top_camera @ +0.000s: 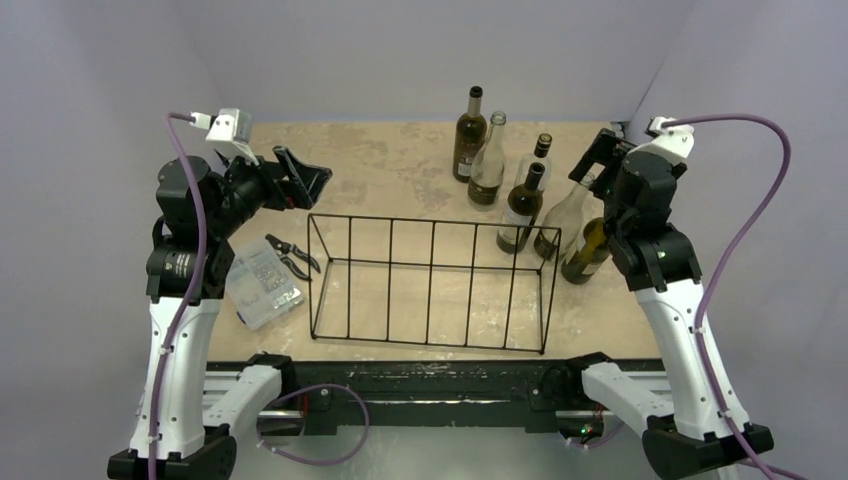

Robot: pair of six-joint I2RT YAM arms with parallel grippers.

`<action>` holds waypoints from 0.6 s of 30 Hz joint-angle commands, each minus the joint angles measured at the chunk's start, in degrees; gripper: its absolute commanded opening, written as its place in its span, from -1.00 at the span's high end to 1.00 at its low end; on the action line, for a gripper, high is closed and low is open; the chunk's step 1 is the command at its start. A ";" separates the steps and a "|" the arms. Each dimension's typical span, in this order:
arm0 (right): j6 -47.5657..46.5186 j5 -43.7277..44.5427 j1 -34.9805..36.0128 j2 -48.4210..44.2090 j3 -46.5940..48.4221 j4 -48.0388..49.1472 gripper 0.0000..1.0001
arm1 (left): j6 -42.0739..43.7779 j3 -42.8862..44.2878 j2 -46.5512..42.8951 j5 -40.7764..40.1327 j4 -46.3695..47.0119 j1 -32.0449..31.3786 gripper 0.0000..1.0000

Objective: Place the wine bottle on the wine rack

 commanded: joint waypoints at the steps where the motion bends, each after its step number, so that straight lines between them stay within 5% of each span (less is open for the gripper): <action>1: 4.72 12.88 -0.20 -0.27 -1.15 -2.35 -0.98 | 1.62 -1.34 -1.38 -0.73 2.52 -1.64 -1.00; 18: 7.73 15.28 -0.82 -3.60 -9.19 -5.05 -0.92 | 1.95 -1.94 -2.65 -2.50 2.07 -4.96 -1.00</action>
